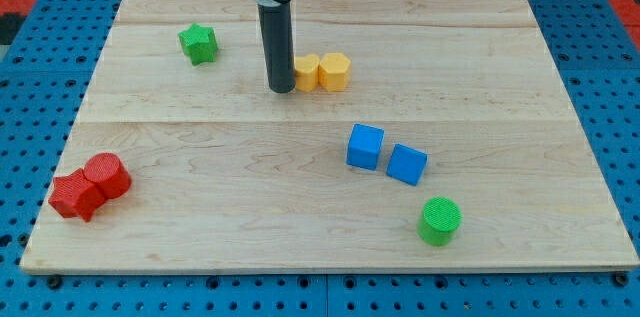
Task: Nudge the blue cube and blue triangle a bit right
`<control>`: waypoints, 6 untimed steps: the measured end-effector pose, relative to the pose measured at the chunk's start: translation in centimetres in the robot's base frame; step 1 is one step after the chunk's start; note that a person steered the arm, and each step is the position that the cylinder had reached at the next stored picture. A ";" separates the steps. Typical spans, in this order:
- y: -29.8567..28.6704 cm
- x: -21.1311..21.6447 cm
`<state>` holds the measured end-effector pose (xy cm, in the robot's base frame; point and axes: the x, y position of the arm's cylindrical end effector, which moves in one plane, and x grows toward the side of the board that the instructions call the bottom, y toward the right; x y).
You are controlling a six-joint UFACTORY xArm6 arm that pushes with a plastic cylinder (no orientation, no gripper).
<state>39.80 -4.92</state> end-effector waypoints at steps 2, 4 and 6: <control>0.0 5.3; 3.7 11.8; 13.7 11.1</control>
